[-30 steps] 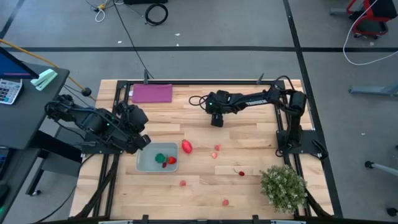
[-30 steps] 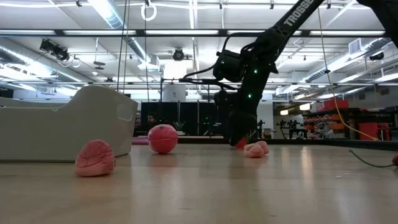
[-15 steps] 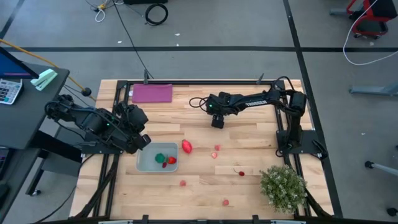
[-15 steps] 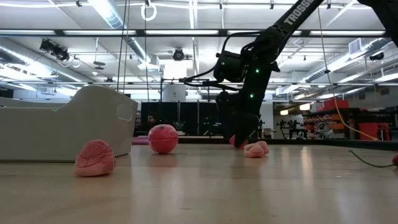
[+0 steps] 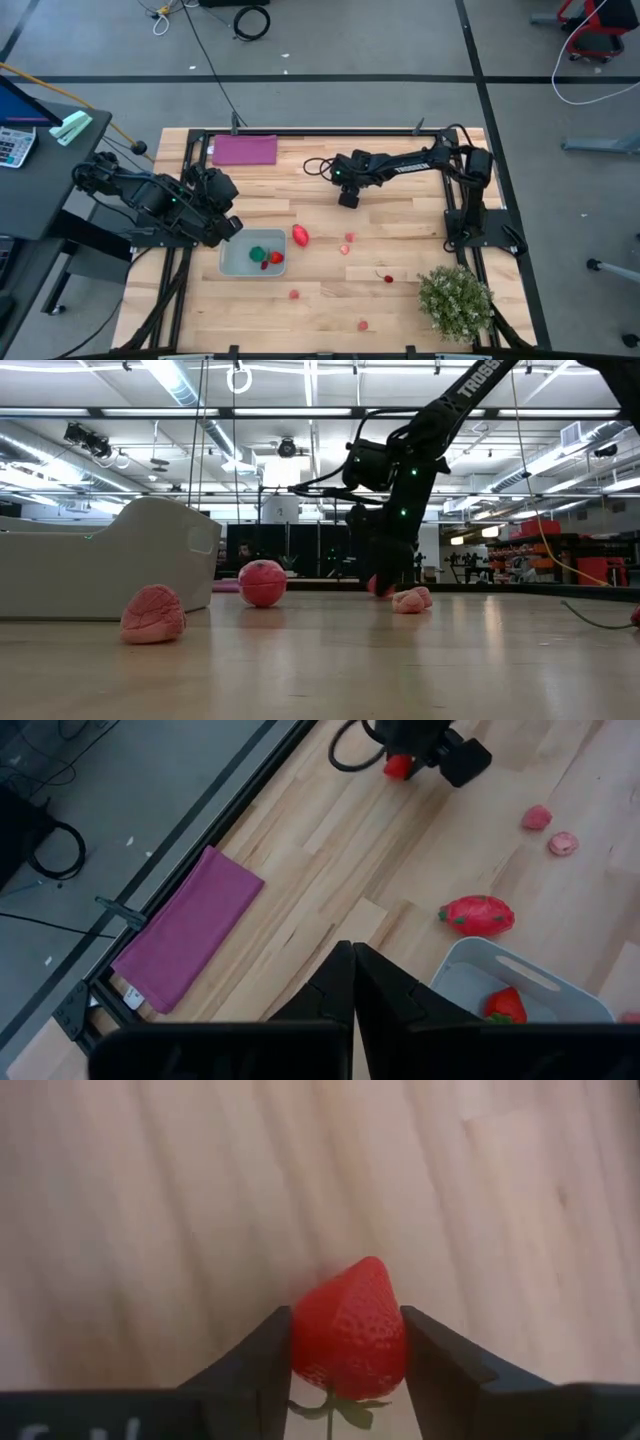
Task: Pick and placing Produce into tupperware
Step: Put the red strawberry into the gray container
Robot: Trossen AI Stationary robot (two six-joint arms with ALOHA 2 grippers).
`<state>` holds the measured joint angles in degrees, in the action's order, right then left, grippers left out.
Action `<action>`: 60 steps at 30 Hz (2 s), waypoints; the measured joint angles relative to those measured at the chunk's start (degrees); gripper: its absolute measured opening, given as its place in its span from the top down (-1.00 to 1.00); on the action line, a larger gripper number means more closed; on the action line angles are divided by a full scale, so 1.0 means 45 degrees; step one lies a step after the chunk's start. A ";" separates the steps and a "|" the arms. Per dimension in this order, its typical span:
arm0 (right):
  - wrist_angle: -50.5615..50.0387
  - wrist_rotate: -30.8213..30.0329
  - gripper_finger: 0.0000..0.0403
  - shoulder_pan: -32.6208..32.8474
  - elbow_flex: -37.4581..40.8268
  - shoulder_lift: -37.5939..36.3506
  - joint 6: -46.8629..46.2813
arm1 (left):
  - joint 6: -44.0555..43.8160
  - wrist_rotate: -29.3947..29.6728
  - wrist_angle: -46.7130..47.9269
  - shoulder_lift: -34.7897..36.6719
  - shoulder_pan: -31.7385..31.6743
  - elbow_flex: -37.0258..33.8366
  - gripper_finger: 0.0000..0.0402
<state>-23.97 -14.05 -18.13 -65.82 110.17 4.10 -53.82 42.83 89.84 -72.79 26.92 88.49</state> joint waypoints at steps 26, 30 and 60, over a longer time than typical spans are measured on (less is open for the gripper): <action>1.1024 0.1853 0.18 0.5737 0.0010 0.0019 -0.0625 | 0.0000 0.0004 -0.0102 0.0000 0.0000 0.0000 0.88; 1.1520 0.2225 0.17 0.5853 -0.0013 0.0089 -0.1158 | -0.0001 0.0004 -0.0337 0.0000 0.0000 0.0000 0.91; -0.0485 0.2764 0.08 0.5884 -1.1788 0.6523 0.0204 | 0.0374 0.0000 -0.0594 0.0005 0.0000 -0.0010 0.94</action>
<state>-26.16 -1.61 8.34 -118.87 139.52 5.02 -52.14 42.83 87.17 -72.77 26.92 88.44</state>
